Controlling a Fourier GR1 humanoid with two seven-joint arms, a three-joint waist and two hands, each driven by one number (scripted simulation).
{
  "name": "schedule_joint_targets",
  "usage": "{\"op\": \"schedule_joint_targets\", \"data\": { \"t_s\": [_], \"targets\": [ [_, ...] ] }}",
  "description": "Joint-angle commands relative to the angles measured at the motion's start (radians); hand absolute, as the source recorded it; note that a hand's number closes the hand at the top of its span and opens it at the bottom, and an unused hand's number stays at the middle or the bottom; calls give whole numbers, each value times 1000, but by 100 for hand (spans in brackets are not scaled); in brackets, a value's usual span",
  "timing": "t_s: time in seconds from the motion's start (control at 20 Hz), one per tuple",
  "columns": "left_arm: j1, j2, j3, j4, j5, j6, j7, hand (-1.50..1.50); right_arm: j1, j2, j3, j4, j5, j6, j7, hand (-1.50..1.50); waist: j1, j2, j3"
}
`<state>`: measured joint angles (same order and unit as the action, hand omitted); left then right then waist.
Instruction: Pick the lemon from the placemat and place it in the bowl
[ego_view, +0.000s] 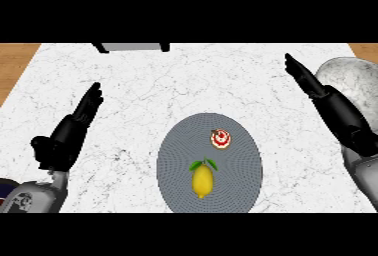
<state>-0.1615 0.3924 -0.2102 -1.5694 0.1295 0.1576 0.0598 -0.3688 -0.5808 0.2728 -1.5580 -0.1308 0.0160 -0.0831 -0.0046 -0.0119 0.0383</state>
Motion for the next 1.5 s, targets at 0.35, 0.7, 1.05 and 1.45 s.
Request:
{"op": "schedule_joint_targets", "data": {
  "t_s": [0.35, 0.7, 1.05, 1.45],
  "targets": [
    [-52, 49, 106, -14, -69, 114, 55, 0, 87, 162, -98, 207, -74, -136, -84, 150, 15, 17, -36],
    [-52, -2, 81, -11, -125, 148, 100, 0, 149, 153, -1, 220, -57, 224, -482, -150, 5, 10, -38],
    [-53, 1, 103, 10, -123, 125, 86, 0, 54, -35, 40, 89, 66, 294, -244, -150, -1, 8, -40],
    [-58, -4, 119, 10, -126, 114, 81, 0, -106, 4, 212, -60, 239, 342, 133, -150, 8, 8, -40]
  ]
}}
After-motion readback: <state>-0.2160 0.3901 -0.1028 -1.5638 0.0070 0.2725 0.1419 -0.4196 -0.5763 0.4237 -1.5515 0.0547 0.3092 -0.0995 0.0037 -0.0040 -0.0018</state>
